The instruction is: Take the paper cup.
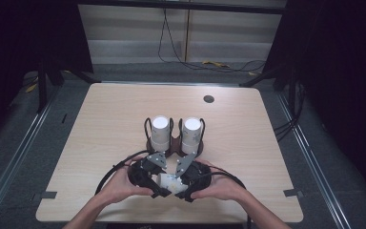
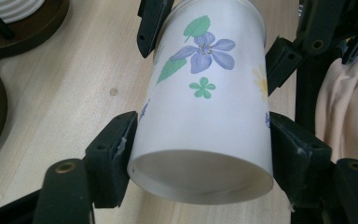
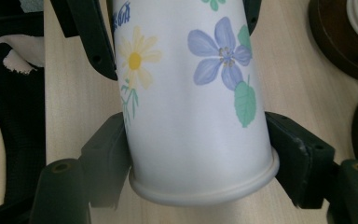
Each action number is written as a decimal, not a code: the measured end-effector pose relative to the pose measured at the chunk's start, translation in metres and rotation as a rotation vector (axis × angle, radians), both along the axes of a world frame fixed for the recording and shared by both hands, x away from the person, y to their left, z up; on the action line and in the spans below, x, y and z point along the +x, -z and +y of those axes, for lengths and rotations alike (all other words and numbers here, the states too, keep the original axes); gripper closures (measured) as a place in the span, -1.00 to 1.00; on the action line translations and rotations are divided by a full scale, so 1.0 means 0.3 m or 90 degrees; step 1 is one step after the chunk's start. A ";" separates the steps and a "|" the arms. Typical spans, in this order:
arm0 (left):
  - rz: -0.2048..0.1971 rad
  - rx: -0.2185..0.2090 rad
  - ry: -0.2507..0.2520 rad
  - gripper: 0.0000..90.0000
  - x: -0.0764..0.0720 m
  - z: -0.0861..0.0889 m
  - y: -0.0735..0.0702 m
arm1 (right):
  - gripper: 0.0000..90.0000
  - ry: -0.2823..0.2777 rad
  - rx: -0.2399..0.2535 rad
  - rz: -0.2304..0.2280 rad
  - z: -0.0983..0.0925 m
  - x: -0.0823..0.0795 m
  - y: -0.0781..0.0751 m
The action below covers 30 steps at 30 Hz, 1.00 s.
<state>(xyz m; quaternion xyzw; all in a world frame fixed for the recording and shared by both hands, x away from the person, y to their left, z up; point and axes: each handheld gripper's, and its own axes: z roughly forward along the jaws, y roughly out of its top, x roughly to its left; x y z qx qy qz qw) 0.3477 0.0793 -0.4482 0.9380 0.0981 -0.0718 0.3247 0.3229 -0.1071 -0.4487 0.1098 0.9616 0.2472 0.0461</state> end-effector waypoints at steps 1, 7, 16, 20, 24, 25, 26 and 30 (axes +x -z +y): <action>0.000 -0.002 0.000 -0.30 -0.001 0.000 0.000 | -0.38 0.001 -0.001 -0.003 0.000 -0.001 0.000; 0.000 -0.002 0.006 -0.32 -0.003 -0.002 0.000 | -0.38 -0.006 0.003 -0.005 -0.002 -0.003 -0.001; 0.005 -0.011 0.016 -0.22 -0.008 0.002 -0.010 | -0.45 0.000 0.031 0.007 -0.020 -0.008 0.006; 0.002 -0.008 0.016 -0.21 -0.010 0.002 -0.014 | -0.48 -0.001 0.045 0.014 -0.025 -0.005 0.008; 0.001 -0.011 0.017 -0.21 -0.006 0.005 -0.014 | -0.50 0.010 0.052 0.021 -0.029 0.000 0.011; 0.003 -0.011 0.010 -0.21 -0.008 0.005 -0.012 | -0.50 0.010 0.053 0.021 -0.029 0.000 0.012; 0.002 -0.010 0.010 -0.21 -0.008 0.005 -0.012 | -0.51 0.012 0.054 0.020 -0.030 0.002 0.013; 0.002 -0.014 0.012 -0.21 -0.006 0.006 -0.013 | -0.57 0.019 0.064 0.019 -0.036 0.002 0.013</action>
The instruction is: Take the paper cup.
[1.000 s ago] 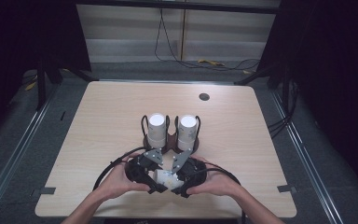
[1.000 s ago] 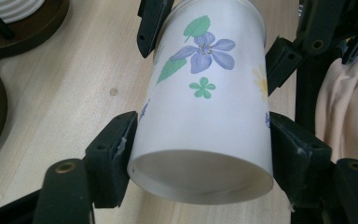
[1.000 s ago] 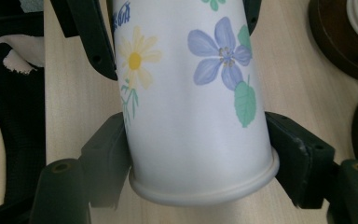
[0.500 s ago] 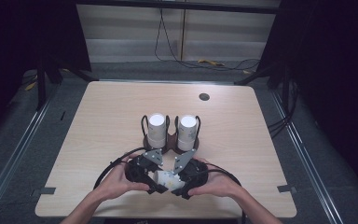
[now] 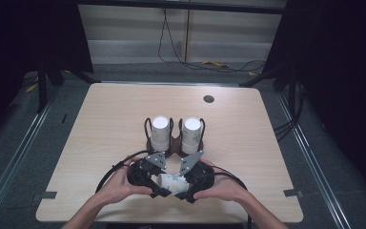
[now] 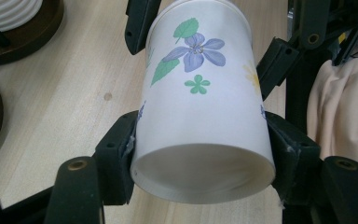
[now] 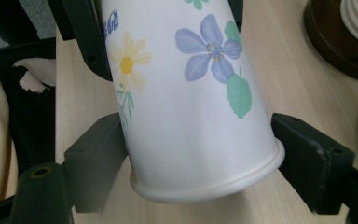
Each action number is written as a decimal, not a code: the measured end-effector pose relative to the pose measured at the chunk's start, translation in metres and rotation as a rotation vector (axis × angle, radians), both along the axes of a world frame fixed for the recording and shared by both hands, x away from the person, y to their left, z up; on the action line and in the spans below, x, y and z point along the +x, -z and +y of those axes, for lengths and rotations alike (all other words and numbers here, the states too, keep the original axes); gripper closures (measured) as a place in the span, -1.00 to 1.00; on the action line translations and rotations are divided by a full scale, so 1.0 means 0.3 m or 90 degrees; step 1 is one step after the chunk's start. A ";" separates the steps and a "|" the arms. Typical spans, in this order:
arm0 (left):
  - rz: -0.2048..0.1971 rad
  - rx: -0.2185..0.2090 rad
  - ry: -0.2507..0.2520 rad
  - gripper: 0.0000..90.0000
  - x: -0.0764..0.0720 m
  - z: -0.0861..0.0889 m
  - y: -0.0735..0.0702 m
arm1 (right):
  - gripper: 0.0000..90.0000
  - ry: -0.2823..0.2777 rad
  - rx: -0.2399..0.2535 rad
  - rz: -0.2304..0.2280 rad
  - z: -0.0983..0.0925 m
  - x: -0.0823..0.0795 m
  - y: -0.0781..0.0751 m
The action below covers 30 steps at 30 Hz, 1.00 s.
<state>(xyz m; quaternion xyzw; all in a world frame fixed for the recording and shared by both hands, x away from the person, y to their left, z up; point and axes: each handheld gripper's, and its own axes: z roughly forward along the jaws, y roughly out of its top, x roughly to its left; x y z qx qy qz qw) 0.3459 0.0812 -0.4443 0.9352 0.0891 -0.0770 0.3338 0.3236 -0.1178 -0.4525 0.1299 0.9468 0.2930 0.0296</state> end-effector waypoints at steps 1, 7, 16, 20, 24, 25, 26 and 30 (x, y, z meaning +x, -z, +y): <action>-0.003 -0.004 -0.003 -0.21 0.000 0.001 -0.001 | -0.57 -0.002 0.003 -0.001 -0.003 0.002 0.000; -0.005 -0.008 -0.005 -0.21 0.001 0.005 -0.006 | -0.65 0.020 0.030 0.004 -0.026 0.005 -0.005; -0.009 -0.054 -0.022 -0.21 0.002 0.014 -0.013 | -0.67 0.047 0.076 0.008 -0.069 0.008 -0.016; -0.009 -0.065 -0.027 -0.21 0.004 0.016 -0.013 | -0.68 0.061 0.092 0.003 -0.090 0.006 -0.021; -0.001 -0.082 -0.031 -0.21 0.005 0.015 -0.005 | -0.69 0.074 0.102 0.003 -0.108 0.002 -0.018; 0.000 -0.077 -0.032 -0.21 0.004 0.013 -0.004 | -0.69 0.078 0.103 0.006 -0.111 0.000 -0.016; 0.002 -0.085 -0.034 -0.21 0.003 0.012 -0.001 | -0.69 0.080 0.104 0.005 -0.115 -0.002 -0.015; 0.001 -0.088 -0.032 -0.21 0.003 0.014 -0.004 | -0.69 0.089 0.120 0.007 -0.132 -0.008 -0.020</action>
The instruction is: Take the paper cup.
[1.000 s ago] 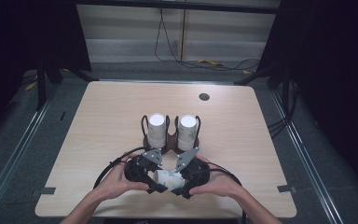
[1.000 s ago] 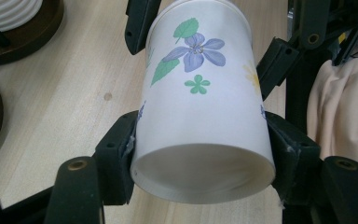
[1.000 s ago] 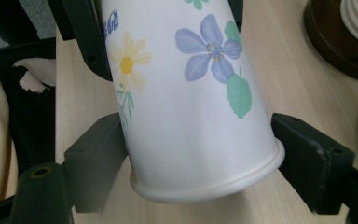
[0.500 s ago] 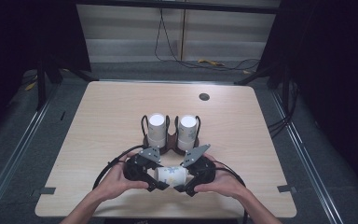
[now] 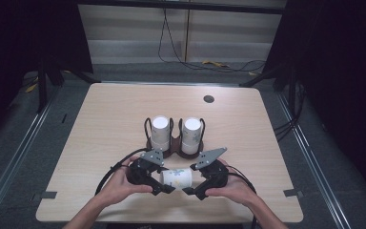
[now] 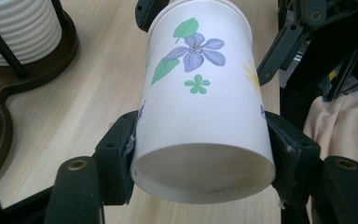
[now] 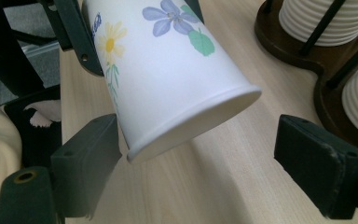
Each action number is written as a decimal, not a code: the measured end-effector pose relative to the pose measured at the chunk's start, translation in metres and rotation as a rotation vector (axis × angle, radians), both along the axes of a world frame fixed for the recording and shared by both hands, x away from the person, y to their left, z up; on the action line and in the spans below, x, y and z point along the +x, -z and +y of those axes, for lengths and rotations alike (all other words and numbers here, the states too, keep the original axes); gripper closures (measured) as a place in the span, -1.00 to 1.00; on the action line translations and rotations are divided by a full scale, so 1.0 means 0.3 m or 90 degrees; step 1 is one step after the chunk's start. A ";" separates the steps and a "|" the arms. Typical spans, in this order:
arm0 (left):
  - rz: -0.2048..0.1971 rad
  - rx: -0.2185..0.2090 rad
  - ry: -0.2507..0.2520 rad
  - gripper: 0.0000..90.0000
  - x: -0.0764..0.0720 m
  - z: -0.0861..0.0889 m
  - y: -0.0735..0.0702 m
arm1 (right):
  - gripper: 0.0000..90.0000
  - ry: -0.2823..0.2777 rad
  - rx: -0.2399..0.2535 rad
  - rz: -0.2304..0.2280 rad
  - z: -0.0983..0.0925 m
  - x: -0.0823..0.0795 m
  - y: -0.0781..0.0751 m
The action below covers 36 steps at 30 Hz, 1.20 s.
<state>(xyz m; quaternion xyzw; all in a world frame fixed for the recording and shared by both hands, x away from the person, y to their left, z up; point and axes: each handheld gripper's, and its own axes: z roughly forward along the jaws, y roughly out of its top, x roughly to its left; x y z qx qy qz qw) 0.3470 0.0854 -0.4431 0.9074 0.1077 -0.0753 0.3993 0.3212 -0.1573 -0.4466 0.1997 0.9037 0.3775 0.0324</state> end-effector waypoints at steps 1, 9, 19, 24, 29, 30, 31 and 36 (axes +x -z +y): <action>0.005 -0.012 -0.007 -0.21 -0.001 0.001 0.001 | -0.69 0.003 0.004 0.000 -0.005 -0.002 -0.003; 0.005 -0.035 -0.027 -0.21 0.000 0.014 -0.010 | -0.68 0.034 0.059 0.001 -0.050 -0.013 -0.010; 0.009 -0.053 -0.033 -0.22 -0.006 0.017 -0.006 | -0.68 0.052 0.126 0.008 -0.078 -0.019 -0.014; 0.015 -0.073 -0.039 -0.22 -0.003 0.023 -0.006 | -0.68 0.054 0.156 0.009 -0.088 -0.019 -0.019; 0.013 -0.084 -0.031 -0.22 -0.009 0.019 -0.006 | -0.68 0.057 0.175 0.014 -0.088 -0.017 -0.018; 0.012 -0.084 -0.028 -0.22 -0.011 0.017 -0.007 | -0.68 0.056 0.178 0.015 -0.088 -0.017 -0.018; 0.007 -0.085 -0.025 -0.22 -0.013 0.014 -0.007 | -0.68 0.057 0.181 0.016 -0.088 -0.016 -0.018; 0.001 -0.096 -0.023 -0.22 -0.016 0.012 -0.010 | -0.69 0.053 0.184 0.010 -0.084 -0.019 -0.025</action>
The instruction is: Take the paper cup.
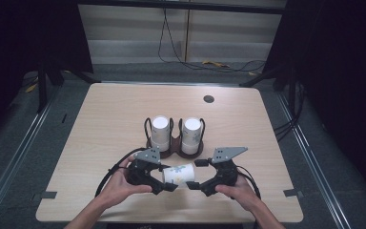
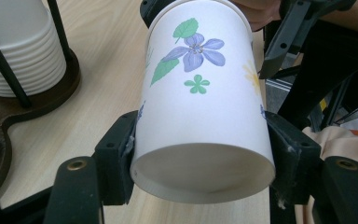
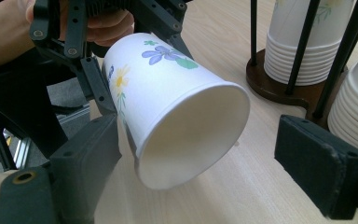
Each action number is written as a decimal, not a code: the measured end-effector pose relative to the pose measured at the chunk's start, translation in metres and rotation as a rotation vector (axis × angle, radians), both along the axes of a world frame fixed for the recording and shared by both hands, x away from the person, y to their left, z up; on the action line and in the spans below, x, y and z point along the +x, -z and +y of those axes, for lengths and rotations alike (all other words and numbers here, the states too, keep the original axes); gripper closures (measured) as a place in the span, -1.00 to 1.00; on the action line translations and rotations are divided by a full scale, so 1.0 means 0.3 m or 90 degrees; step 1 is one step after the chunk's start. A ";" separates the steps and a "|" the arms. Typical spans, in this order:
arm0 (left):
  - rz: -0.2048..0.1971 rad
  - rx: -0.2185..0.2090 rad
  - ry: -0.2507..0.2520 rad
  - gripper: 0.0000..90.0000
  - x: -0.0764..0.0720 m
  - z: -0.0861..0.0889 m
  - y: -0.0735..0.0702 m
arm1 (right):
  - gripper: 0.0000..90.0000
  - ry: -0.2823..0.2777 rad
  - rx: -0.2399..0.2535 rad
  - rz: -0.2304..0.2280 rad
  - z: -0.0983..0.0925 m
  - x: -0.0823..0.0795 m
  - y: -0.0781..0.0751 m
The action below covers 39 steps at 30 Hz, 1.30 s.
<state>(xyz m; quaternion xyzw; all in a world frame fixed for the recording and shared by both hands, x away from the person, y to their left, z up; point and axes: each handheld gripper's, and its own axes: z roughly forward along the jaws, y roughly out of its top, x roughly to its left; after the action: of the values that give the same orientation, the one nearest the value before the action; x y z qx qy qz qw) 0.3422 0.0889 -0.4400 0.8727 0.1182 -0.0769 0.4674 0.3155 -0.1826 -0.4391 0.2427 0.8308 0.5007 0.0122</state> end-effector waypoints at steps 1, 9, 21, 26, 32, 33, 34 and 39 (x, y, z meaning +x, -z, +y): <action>-0.003 -0.002 -0.003 -0.22 0.001 0.002 -0.002 | -0.69 0.000 0.001 0.000 0.000 0.000 -0.001; -0.002 -0.027 -0.010 -0.22 0.003 0.008 -0.003 | -0.69 0.007 0.029 0.002 -0.001 0.007 -0.009; -0.010 -0.043 -0.009 -0.22 -0.002 0.002 -0.005 | -0.69 0.002 0.069 0.003 0.008 0.017 -0.017; -0.005 -0.057 -0.012 -0.22 -0.001 0.005 -0.007 | -0.69 -0.003 0.082 0.009 0.011 0.019 -0.017; 0.000 -0.071 -0.014 -0.22 0.002 0.011 -0.014 | -0.69 -0.001 0.123 0.018 0.004 0.024 -0.019; -0.001 -0.072 -0.016 -0.22 0.003 0.012 -0.015 | -0.69 0.001 0.127 0.020 0.003 0.025 -0.018; -0.001 -0.072 -0.016 -0.22 0.003 0.014 -0.016 | -0.69 0.001 0.131 0.020 0.003 0.026 -0.017; -0.001 -0.078 -0.015 -0.22 0.003 0.014 -0.019 | -0.69 0.002 0.142 0.033 0.006 0.029 -0.008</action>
<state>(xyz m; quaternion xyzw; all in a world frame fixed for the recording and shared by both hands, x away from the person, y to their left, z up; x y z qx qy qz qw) 0.3431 0.0932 -0.4342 0.8410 0.1228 -0.0776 0.5212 0.3243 -0.1807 -0.4366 0.2569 0.7697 0.5834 -0.0358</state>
